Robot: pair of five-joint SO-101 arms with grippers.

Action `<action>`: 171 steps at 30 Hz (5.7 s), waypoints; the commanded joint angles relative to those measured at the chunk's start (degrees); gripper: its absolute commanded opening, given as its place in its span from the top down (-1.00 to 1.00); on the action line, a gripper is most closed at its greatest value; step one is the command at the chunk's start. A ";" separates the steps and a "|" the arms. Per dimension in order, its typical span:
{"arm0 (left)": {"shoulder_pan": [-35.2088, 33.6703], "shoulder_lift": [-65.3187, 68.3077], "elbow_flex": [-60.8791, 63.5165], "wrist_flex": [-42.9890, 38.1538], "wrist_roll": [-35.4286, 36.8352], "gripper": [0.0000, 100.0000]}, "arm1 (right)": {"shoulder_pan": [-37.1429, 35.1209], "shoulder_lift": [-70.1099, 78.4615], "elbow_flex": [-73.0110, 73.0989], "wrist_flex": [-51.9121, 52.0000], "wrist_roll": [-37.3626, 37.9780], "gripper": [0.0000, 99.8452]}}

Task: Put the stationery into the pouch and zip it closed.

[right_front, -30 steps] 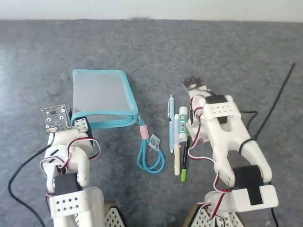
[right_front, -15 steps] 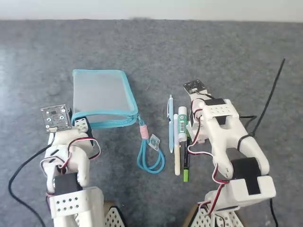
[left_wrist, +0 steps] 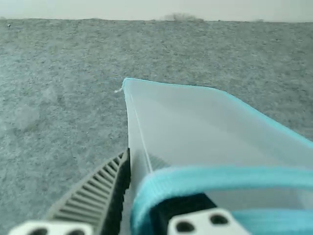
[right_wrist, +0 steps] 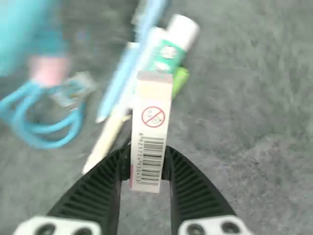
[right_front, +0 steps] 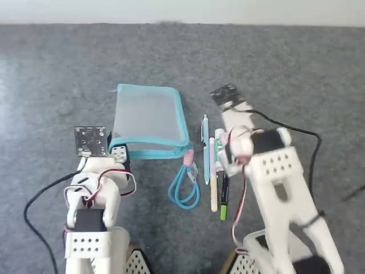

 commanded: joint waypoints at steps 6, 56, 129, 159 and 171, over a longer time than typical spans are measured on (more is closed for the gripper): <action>6.33 -0.35 2.68 -6.86 -0.70 0.98 | -18.42 0.31 -13.98 13.32 5.54 0.98; -4.92 -0.53 1.19 -6.42 -0.18 0.98 | -8.84 7.87 -13.19 2.51 -1.41 0.39; -2.55 -0.70 2.42 -6.42 -0.35 0.98 | 12.70 30.99 -5.27 -17.89 2.37 0.56; -2.20 -0.70 2.42 -5.98 -0.35 0.98 | 17.71 11.38 -5.36 0.40 5.01 0.98; -2.11 -0.44 2.42 -6.07 -0.35 0.98 | -16.84 2.24 -16.44 22.02 5.19 0.98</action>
